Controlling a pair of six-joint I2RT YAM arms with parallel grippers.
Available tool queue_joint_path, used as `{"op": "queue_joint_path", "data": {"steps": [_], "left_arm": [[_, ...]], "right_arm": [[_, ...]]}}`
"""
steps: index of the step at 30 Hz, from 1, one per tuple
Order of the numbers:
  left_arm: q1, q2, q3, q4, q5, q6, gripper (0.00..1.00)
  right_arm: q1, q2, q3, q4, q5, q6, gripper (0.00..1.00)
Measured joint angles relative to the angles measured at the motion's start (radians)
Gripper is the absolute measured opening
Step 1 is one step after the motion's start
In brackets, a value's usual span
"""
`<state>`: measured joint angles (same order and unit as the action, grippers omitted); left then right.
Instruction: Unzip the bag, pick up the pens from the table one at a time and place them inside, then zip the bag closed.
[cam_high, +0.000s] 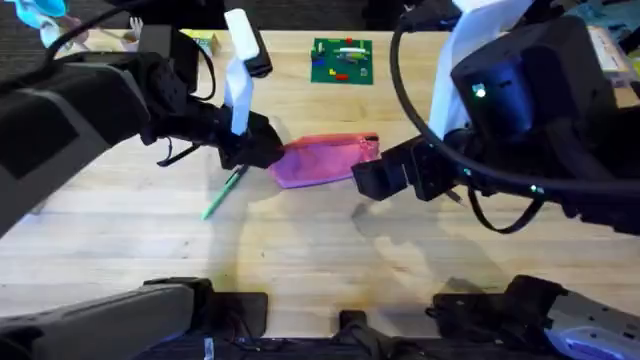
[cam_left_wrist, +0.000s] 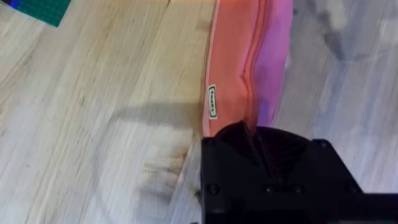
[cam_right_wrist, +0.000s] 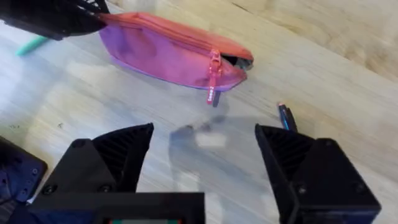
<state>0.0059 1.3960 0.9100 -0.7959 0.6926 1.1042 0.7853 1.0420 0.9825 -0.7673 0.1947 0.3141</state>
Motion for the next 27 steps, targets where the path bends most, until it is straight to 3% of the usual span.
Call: {"op": "queue_joint_path", "data": {"steps": [16, 27], "left_arm": [[0.000, 0.000, 0.000, 0.001, 0.000, 0.000, 0.042], [0.000, 0.000, 0.000, 0.001, 0.000, 0.000, 0.042]], "right_arm": [[0.000, 0.057, 0.000, 0.034, 0.000, 0.005, 0.998], [0.000, 0.160, 0.000, 0.073, 0.000, 0.005, 0.998]]}}
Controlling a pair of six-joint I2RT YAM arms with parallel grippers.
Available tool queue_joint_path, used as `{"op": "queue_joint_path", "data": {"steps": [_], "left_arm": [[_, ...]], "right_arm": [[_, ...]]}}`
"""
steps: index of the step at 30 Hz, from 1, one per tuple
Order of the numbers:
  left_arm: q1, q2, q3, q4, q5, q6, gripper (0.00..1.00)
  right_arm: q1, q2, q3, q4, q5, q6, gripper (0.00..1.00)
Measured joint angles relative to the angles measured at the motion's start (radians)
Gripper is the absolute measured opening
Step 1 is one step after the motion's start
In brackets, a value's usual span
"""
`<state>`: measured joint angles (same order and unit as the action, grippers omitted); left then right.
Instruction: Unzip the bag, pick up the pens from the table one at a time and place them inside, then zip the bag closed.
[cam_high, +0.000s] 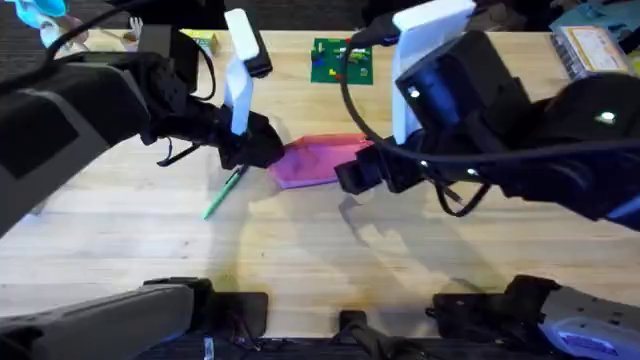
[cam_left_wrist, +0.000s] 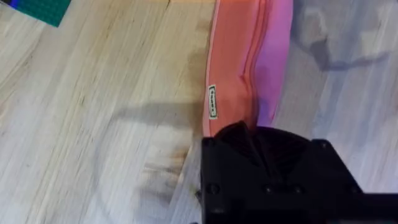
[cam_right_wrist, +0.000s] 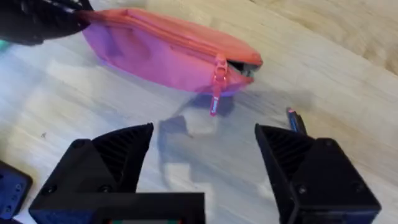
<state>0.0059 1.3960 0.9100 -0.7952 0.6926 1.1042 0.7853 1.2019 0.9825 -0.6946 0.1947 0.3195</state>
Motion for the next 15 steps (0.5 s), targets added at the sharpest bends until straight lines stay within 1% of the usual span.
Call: {"op": "queue_joint_path", "data": {"steps": [15], "left_arm": [[0.000, 0.000, 0.000, 0.000, 0.000, 0.000, 0.042]], "right_arm": [[0.000, 0.125, 0.000, 0.089, 0.027, 0.003, 0.998]]}}
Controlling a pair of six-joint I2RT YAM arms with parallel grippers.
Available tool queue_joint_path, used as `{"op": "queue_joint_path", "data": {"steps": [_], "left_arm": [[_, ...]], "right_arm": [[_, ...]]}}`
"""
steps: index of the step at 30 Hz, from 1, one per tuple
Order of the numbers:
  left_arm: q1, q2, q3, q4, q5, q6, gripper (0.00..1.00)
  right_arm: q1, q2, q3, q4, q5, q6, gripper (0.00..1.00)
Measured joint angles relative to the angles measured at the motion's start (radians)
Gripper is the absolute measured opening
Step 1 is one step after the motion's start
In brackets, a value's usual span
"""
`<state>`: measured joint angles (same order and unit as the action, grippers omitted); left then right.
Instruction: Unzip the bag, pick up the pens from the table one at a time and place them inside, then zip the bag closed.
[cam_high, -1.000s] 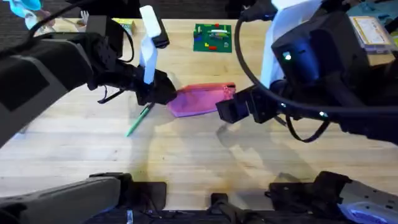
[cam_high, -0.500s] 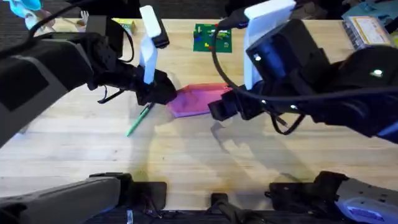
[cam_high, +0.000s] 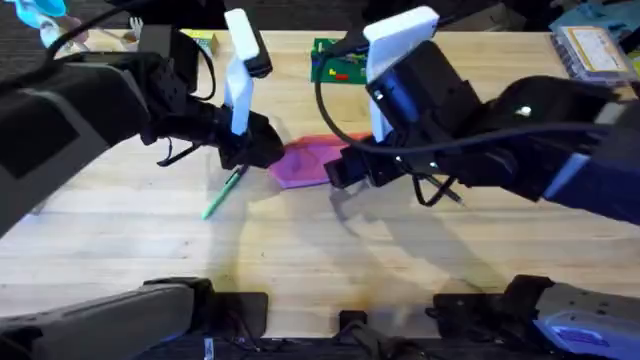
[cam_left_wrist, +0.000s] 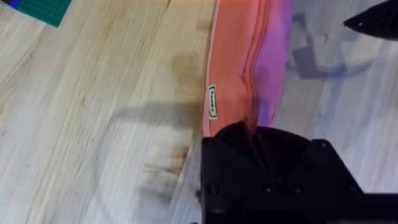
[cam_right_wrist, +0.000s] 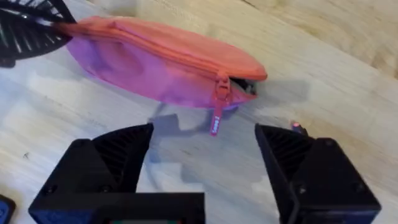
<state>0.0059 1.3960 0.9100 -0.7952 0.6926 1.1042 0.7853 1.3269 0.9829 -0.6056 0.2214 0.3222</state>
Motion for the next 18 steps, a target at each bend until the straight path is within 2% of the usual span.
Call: {"op": "queue_joint_path", "data": {"steps": [14, 18], "left_arm": [[0.000, 0.000, 0.000, 0.000, 0.000, 0.000, 0.042], [0.000, 0.000, 0.000, 0.000, 0.000, 0.000, 0.042]], "right_arm": [[-0.016, 0.090, 0.000, 0.071, 0.026, 0.014, 0.997], [-0.016, 0.091, 0.000, 0.082, 0.026, 0.016, 0.920]]}}
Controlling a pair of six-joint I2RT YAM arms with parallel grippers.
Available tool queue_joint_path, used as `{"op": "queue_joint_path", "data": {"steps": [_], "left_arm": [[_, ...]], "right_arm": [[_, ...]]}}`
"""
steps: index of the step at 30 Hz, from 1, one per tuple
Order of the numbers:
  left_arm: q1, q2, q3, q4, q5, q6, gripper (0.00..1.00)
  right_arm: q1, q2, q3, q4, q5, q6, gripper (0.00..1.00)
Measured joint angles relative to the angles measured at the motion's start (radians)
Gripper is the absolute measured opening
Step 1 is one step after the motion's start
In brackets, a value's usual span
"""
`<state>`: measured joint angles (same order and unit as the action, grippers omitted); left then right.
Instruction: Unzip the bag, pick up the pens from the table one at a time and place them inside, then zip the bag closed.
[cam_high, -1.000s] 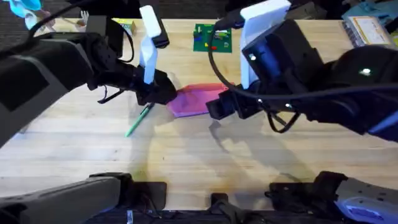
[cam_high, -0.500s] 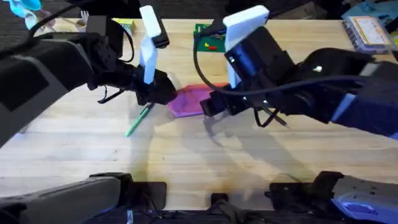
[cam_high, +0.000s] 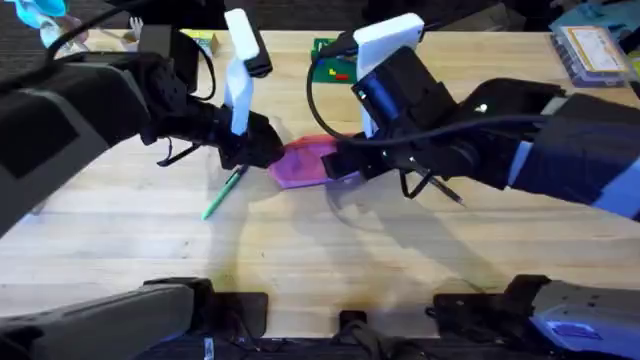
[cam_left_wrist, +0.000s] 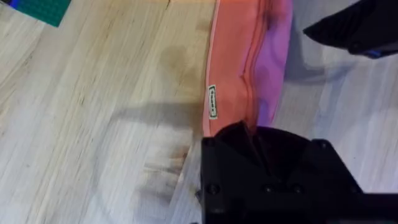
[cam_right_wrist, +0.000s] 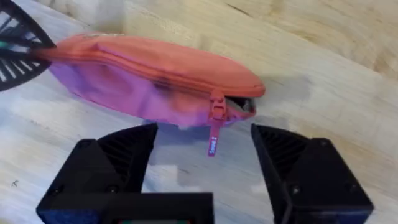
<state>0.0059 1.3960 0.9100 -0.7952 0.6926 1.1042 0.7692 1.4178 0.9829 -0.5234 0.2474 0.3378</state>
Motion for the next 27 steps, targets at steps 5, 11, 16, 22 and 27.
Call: {"op": "queue_joint_path", "data": {"steps": [5, 11, 16, 22, 27], "left_arm": [[0.000, 0.000, 0.000, 0.000, 0.000, 0.000, 0.042], [0.000, 0.000, 0.000, 0.000, 0.000, 0.000, 0.042], [0.000, 0.000, 0.000, 0.000, 0.000, 0.000, 0.042], [0.000, 0.000, 0.000, 0.001, 0.000, 0.000, 0.042], [0.000, 0.000, 0.000, 0.001, 0.000, 0.000, 0.042]], "right_arm": [[0.000, 0.003, 0.000, 0.002, 0.000, 0.003, 0.900], [-0.003, 0.018, 0.000, 0.024, 0.000, 0.006, 0.861], [-0.018, 0.038, 0.000, 0.025, 0.001, 0.019, 0.767], [-0.026, 0.043, 0.000, 0.029, 0.008, 0.026, 0.523], [-0.027, 0.043, 0.000, 0.030, 0.016, 0.028, 0.416]]}}
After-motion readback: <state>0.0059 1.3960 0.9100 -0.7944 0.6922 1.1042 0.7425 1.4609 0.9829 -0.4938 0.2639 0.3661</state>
